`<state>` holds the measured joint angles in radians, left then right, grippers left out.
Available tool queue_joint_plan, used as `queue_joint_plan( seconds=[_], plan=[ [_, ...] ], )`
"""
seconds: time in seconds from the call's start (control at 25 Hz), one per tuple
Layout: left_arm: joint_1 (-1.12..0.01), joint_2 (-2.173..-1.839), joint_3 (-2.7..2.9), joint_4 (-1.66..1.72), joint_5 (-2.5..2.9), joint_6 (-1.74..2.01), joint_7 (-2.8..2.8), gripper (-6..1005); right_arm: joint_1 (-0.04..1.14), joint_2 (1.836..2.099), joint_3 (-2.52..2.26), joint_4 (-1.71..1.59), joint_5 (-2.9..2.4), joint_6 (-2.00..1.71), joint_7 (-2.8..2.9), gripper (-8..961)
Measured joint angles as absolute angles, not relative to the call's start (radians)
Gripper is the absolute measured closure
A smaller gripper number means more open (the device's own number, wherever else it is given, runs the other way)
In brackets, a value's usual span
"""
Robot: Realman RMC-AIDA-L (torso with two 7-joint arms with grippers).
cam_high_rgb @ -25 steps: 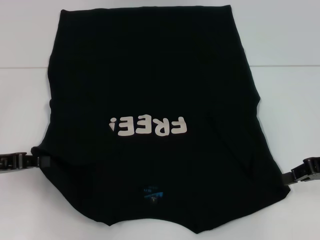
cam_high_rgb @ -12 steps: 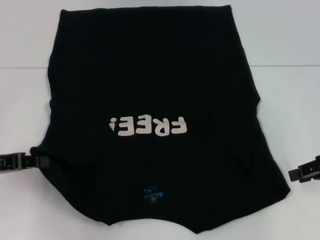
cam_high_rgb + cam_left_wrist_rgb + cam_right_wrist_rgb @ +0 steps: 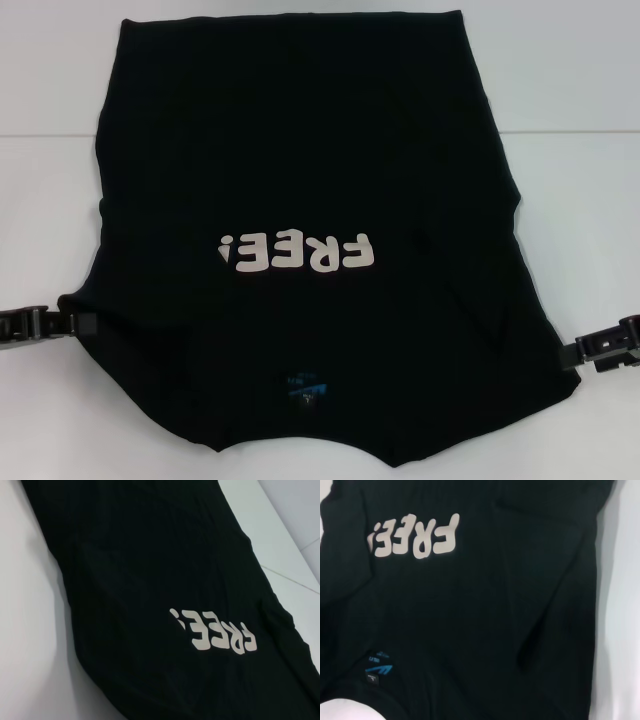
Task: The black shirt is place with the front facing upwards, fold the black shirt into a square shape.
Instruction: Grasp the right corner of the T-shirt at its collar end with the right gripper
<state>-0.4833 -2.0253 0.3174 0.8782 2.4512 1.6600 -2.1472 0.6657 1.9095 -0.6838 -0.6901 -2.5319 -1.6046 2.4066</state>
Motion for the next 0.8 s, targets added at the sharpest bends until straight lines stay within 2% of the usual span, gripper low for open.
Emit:
queue_joint_plan(
  seconds=[0.04, 0.28, 0.8],
  plan=[
    [-0.483, -2.025, 0.317, 0.878, 2.451, 1.660, -2.147, 966, 0.666, 1.910, -0.689, -0.686, -2.532, -1.601, 2.407, 290],
    [-0.483, -2.027, 0.318, 0.877, 2.451, 1.659, -2.146, 967, 0.661, 1.914, -0.697, -0.655, -2.534, -1.569, 2.395, 188],
    [-0.483, -2.028, 0.319, 0.877, 2.451, 1.653, -2.146, 966, 0.676, 1.934, -0.736, -0.635, -2.534, -1.521, 2.390, 188]
  ],
)
